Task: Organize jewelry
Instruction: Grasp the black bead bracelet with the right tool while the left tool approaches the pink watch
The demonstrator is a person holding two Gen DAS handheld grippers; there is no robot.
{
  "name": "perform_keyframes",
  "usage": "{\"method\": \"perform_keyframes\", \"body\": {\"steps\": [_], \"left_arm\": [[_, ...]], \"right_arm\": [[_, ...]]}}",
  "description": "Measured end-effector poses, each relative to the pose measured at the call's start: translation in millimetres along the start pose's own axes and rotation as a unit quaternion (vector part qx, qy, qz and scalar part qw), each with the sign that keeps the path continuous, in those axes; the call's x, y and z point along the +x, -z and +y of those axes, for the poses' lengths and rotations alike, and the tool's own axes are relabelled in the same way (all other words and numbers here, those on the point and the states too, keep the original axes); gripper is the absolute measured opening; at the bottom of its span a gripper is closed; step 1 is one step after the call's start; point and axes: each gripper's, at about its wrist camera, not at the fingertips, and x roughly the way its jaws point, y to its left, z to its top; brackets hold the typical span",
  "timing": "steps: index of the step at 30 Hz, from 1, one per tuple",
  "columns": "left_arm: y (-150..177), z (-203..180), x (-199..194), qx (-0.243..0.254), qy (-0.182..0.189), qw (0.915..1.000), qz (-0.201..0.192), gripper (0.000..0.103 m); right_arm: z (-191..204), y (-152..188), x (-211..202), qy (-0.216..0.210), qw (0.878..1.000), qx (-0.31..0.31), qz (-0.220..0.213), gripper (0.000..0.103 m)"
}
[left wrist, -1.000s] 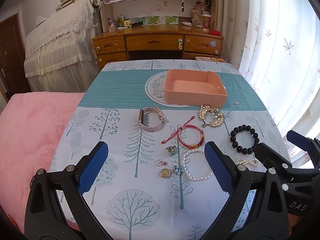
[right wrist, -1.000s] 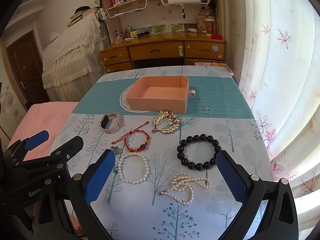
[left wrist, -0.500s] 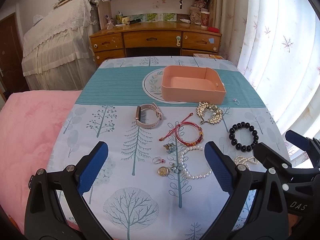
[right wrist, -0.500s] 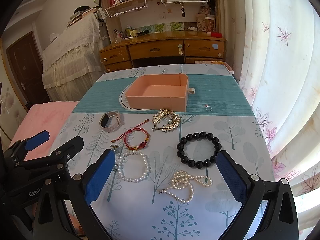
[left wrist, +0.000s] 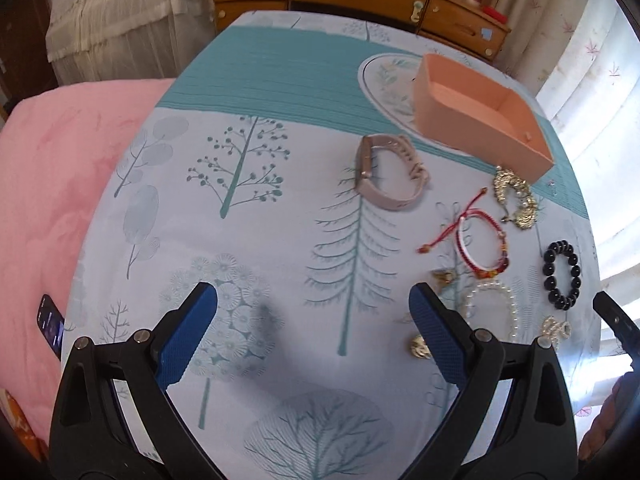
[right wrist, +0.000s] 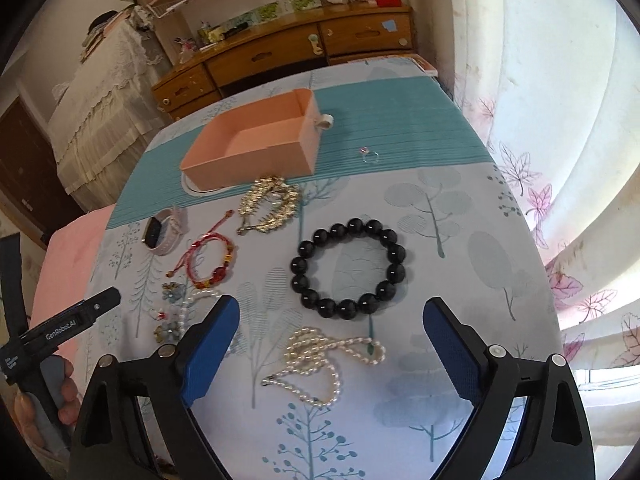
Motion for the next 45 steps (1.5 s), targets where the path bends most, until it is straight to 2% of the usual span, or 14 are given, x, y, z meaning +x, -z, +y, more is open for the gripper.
{"method": "perform_keyframes", "body": {"steps": [5, 8, 12, 14, 17, 19, 21, 23, 25, 28, 36, 38, 42, 45], "left_arm": [[-12, 7, 10, 0.009, -0.011, 0.9999, 0.004, 0.096], [-22, 10, 14, -0.002, 0.007, 0.9998, 0.018, 0.096], [-32, 9, 18, -0.015, 0.022, 0.9991, 0.034, 0.096], [-35, 7, 20, -0.015, 0.025, 0.9989, 0.036, 0.096], [-42, 5, 24, -0.02, 0.024, 0.9987, 0.041, 0.096], [-45, 3, 27, -0.024, 0.026, 0.9984, 0.043, 0.096], [-50, 2, 30, -0.031, 0.031, 0.9979, 0.047, 0.094], [-56, 0, 35, -0.034, 0.03, 0.9977, 0.05, 0.088], [-62, -2, 42, -0.04, 0.029, 0.9969, 0.062, 0.074], [-71, -2, 57, -0.055, 0.031, 0.994, 0.089, 0.061], [-80, -14, 63, -0.085, 0.056, 0.9865, 0.128, 0.06], [-84, -18, 57, -0.086, 0.059, 0.9871, 0.121, 0.06], [-100, -35, 44, -0.052, 0.03, 0.9936, 0.095, 0.06], [-114, -50, 39, -0.031, 0.031, 0.9952, 0.088, 0.06]], "right_arm": [[-23, -14, 30, 0.027, 0.999, 0.005, 0.022, 0.083], [-32, -22, 44, 0.035, 0.999, 0.007, 0.031, 0.077], [-43, -33, 67, 0.035, 0.998, 0.01, 0.053, 0.064], [-42, -37, 73, 0.045, 0.998, -0.001, 0.046, 0.061], [-33, -39, 81, 0.065, 0.997, -0.03, 0.04, 0.047], [-23, -37, 84, 0.093, 0.994, -0.056, 0.031, 0.027], [-16, -34, 86, 0.09, 0.993, -0.069, 0.025, 0.017], [-12, -31, 88, 0.094, 0.993, -0.071, 0.018, 0.016], [-10, -28, 88, 0.09, 0.994, -0.068, 0.012, 0.016], [-9, -22, 85, 0.086, 0.994, -0.067, 0.005, 0.016], [-11, -14, 79, 0.071, 0.996, -0.061, -0.002, 0.016], [-12, -13, 78, 0.069, 0.996, -0.061, -0.003, 0.016], [-13, -12, 77, 0.067, 0.996, -0.062, -0.007, 0.016], [-15, -10, 74, 0.062, 0.996, -0.062, -0.007, 0.016]]}}
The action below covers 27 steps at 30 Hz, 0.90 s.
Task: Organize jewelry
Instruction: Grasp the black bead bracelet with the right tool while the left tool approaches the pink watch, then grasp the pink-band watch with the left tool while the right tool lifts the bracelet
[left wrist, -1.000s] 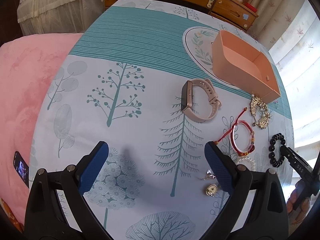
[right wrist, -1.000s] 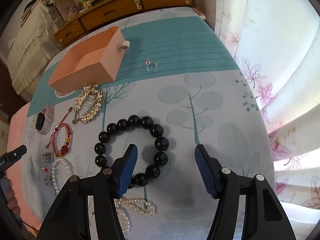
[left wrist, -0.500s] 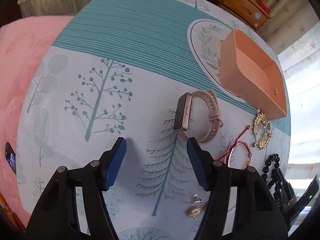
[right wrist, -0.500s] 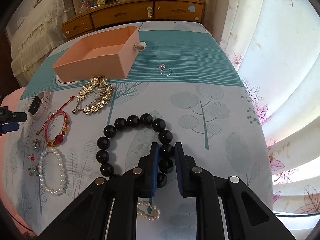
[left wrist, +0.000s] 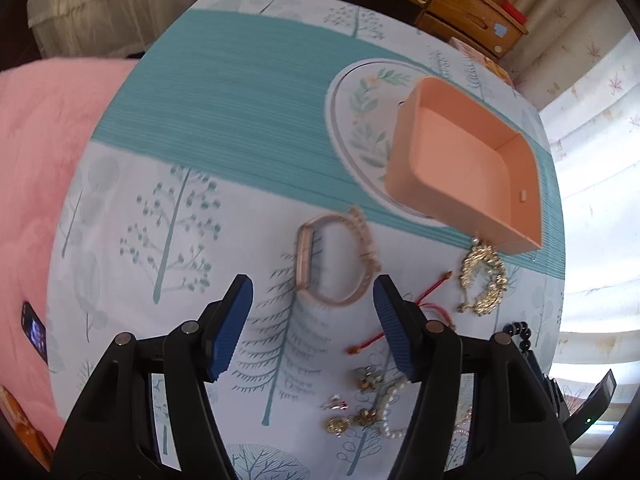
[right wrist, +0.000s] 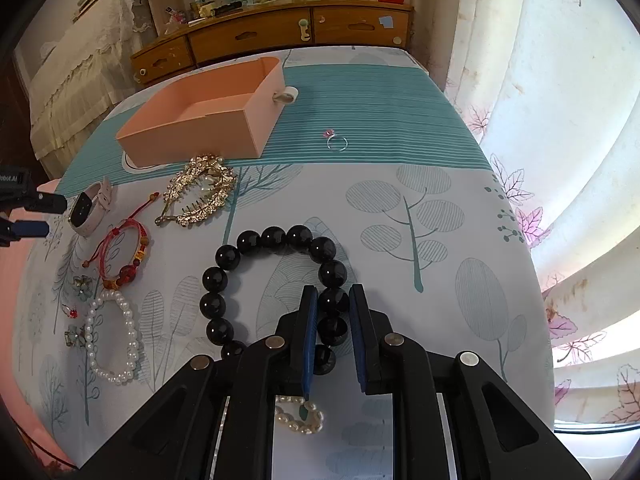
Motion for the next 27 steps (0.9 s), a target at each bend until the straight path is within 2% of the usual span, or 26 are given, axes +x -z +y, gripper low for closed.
{"method": "perform_keyframes", "body": {"steps": [3, 7, 10, 14, 16, 20, 27], "left_arm": [[-11, -18, 3, 0.02, -0.005, 0.9998, 0.001, 0.059], [-15, -36, 16, 0.037, -0.001, 0.9991, 0.022, 0.038], [-18, -42, 31, 0.038, -0.004, 0.9988, 0.032, 0.03], [-22, -43, 44, 0.031, -0.009, 0.9991, 0.028, 0.027], [-23, -45, 50, 0.029, -0.011, 0.9991, 0.028, 0.02], [-23, -45, 62, 0.029, -0.012, 0.999, 0.033, 0.014], [-18, -56, 61, 0.048, -0.031, 0.9983, 0.0, 0.006]], "right_arm": [[-1, 1, -1, -0.004, 1.0, 0.003, -0.002, 0.016], [-2, 1, -2, -0.007, 1.0, 0.006, -0.004, 0.016], [-2, 2, -4, -0.01, 1.0, 0.005, -0.003, 0.016], [-4, 3, -5, -0.014, 1.0, 0.006, -0.005, 0.016], [-4, 3, -5, -0.014, 1.0, 0.005, -0.005, 0.016], [-3, 3, -5, -0.013, 1.0, 0.003, -0.006, 0.016], [-1, 4, -5, -0.01, 1.0, -0.005, -0.008, 0.016]]}}
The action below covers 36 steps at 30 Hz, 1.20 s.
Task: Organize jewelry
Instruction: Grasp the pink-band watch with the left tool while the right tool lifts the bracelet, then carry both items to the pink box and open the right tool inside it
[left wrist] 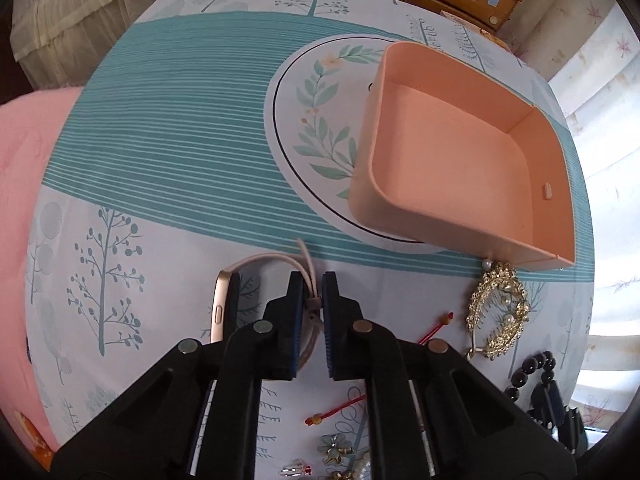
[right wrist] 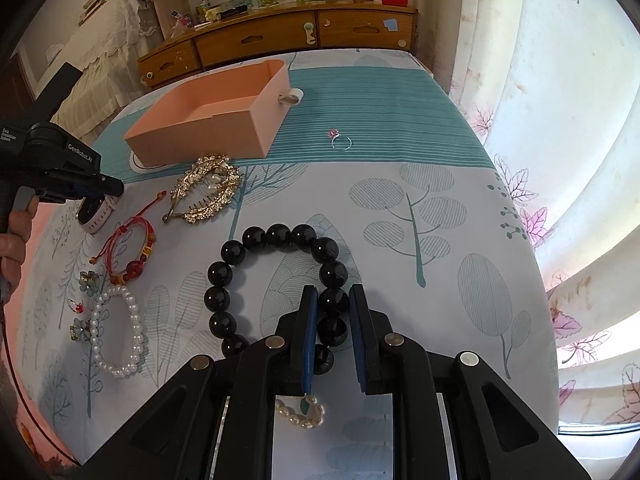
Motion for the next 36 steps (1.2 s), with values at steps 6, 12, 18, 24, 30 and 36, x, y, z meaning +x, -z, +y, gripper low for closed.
{"method": "perform_keyframes", "body": {"steps": [6, 12, 18, 24, 30, 36], "left_arm": [[22, -8, -20, 0.028, 0.016, 0.999, -0.031, 0.006], [36, -1, -58, 0.049, 0.045, 0.9956, -0.066, 0.006], [41, 4, -99, 0.068, 0.066, 0.9899, -0.106, 0.006], [46, -1, -140, 0.088, 0.079, 0.9827, -0.142, 0.006], [35, -7, -162, 0.093, 0.085, 0.9786, -0.163, 0.006], [16, -10, -174, 0.084, 0.091, 0.9752, -0.183, 0.006]], "right_arm": [[6, -3, 2, 0.01, 1.0, -0.012, 0.01, 0.015], [23, -15, -13, 0.0, 0.999, -0.032, -0.003, 0.015], [53, -42, -53, -0.018, 0.997, -0.061, -0.05, 0.015], [86, -77, -88, -0.013, 0.991, -0.094, -0.099, 0.015], [106, -123, -116, -0.013, 0.986, -0.091, -0.141, 0.015], [121, -175, -121, -0.021, 0.984, -0.082, -0.155, 0.015]]}}
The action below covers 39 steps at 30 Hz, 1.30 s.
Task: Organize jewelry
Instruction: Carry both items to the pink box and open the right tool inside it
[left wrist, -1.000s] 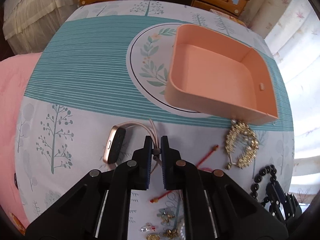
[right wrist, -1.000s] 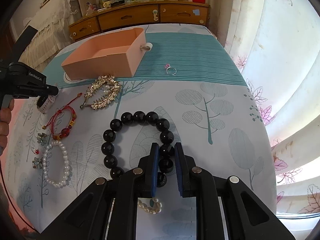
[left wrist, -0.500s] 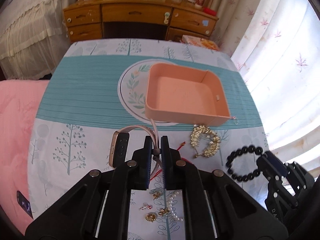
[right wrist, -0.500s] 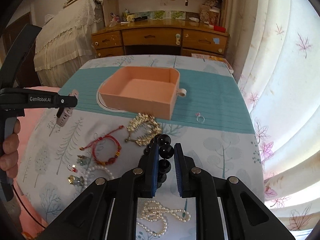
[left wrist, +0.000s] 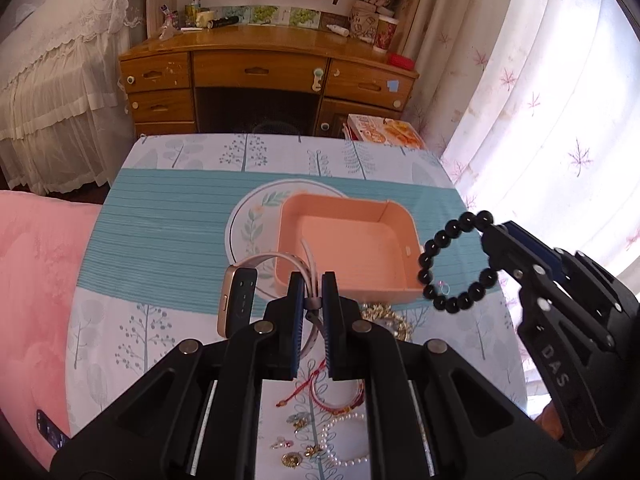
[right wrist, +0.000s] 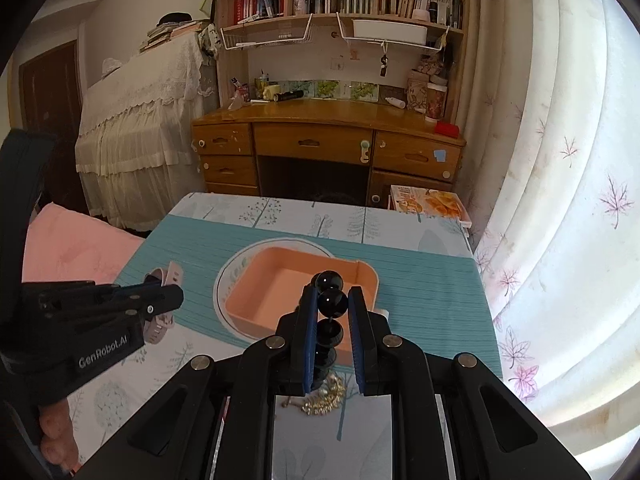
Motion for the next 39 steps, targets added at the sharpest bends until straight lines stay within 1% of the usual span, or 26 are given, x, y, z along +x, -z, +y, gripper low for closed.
{"method": "perform_keyframes", "body": {"steps": [6, 9, 12, 15, 20, 23, 27, 29, 32, 34, 35, 36, 39], "left_arm": [[-17, 2, 12, -0.01, -0.003, 0.9999, -0.001, 0.006], [-22, 6, 23, -0.014, -0.002, 0.9999, 0.005, 0.006], [-31, 13, 37, -0.015, 0.004, 0.9998, 0.014, 0.006], [-42, 18, 49, -0.013, 0.007, 0.9997, 0.021, 0.006], [-55, 19, 69, -0.01, 0.012, 0.9995, 0.027, 0.006], [-59, 14, 83, -0.007, 0.016, 0.9993, 0.034, 0.006], [-58, -1, 105, -0.001, 0.025, 0.9988, 0.041, 0.006], [-55, -8, 116, 0.004, 0.024, 0.9987, 0.044, 0.006], [-51, -17, 139, 0.012, 0.015, 0.9985, 0.051, 0.006], [-46, -19, 154, 0.014, 0.006, 0.9982, 0.057, 0.007], [-44, -19, 160, 0.014, 0.003, 0.9981, 0.06, 0.007], [-42, -18, 169, 0.013, 0.0, 0.9978, 0.065, 0.007], [-36, -16, 183, 0.013, -0.01, 0.9972, 0.073, 0.008]], "right_arm": [[5, -42, 38, -0.009, 1.0, 0.022, 0.007, 0.015], [3, -56, 67, -0.019, 0.999, 0.038, 0.022, 0.015], [1, -61, 100, -0.032, 0.997, 0.05, 0.046, 0.015], [1, -59, 131, -0.038, 0.995, 0.051, 0.071, 0.015], [-1, -41, 177, -0.033, 0.993, 0.053, 0.098, 0.015], [-7, -27, 205, -0.019, 0.991, 0.057, 0.12, 0.015], [-17, -9, 230, 0.017, 0.988, 0.038, 0.146, 0.015], [-23, 1, 236, 0.022, 0.988, 0.029, 0.153, 0.015], [-37, 10, 229, 0.019, 0.989, 0.033, 0.144, 0.021], [-43, 15, 217, 0.02, 0.991, 0.037, 0.128, 0.037], [-47, 17, 212, 0.022, 0.992, 0.038, 0.118, 0.04], [-51, 20, 207, 0.025, 0.993, 0.039, 0.112, 0.042], [-63, 29, 195, 0.023, 0.993, 0.048, 0.105, 0.042]]}}
